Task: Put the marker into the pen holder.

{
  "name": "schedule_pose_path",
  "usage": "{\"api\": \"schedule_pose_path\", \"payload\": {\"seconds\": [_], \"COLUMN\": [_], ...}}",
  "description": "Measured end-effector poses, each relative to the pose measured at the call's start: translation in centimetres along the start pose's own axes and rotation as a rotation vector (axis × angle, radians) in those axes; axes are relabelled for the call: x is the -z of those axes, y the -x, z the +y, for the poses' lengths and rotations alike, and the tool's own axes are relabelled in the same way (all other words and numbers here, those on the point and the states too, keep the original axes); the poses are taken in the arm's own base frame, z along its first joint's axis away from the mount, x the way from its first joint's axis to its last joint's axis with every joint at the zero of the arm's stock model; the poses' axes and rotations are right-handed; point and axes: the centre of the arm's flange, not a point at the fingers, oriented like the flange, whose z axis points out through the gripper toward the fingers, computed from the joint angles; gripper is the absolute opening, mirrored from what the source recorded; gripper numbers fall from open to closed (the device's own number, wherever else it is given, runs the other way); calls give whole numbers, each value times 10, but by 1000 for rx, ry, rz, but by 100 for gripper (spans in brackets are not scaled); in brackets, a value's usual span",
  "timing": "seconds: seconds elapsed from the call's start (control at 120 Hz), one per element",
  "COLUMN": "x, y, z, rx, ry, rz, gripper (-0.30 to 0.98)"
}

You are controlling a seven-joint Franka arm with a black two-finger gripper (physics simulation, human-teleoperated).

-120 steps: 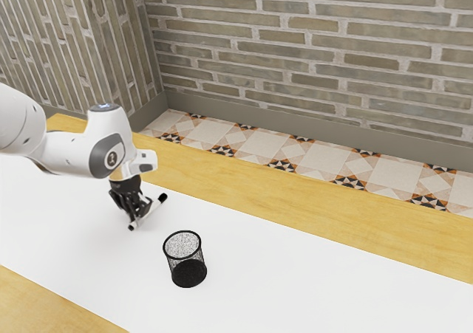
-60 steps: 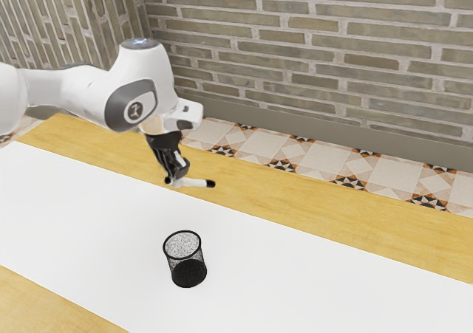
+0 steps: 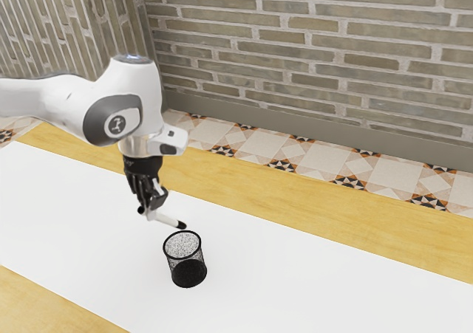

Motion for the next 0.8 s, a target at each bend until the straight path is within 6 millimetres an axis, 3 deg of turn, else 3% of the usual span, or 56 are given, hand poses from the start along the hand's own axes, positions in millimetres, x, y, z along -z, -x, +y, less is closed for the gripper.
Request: {"api": "schedule_pose_path", "payload": {"seconds": [0.092,0.183,0.392,0.8], "x": [0,14,22,-24], "y": [2,9,11,-6], "z": [1,5,35,40], "rx": [7,9,-25,-10], "ry": [2,-4,-20,11], "rz": [-11,3,-14,-114], "gripper": [-3,-3,-2,3]}}
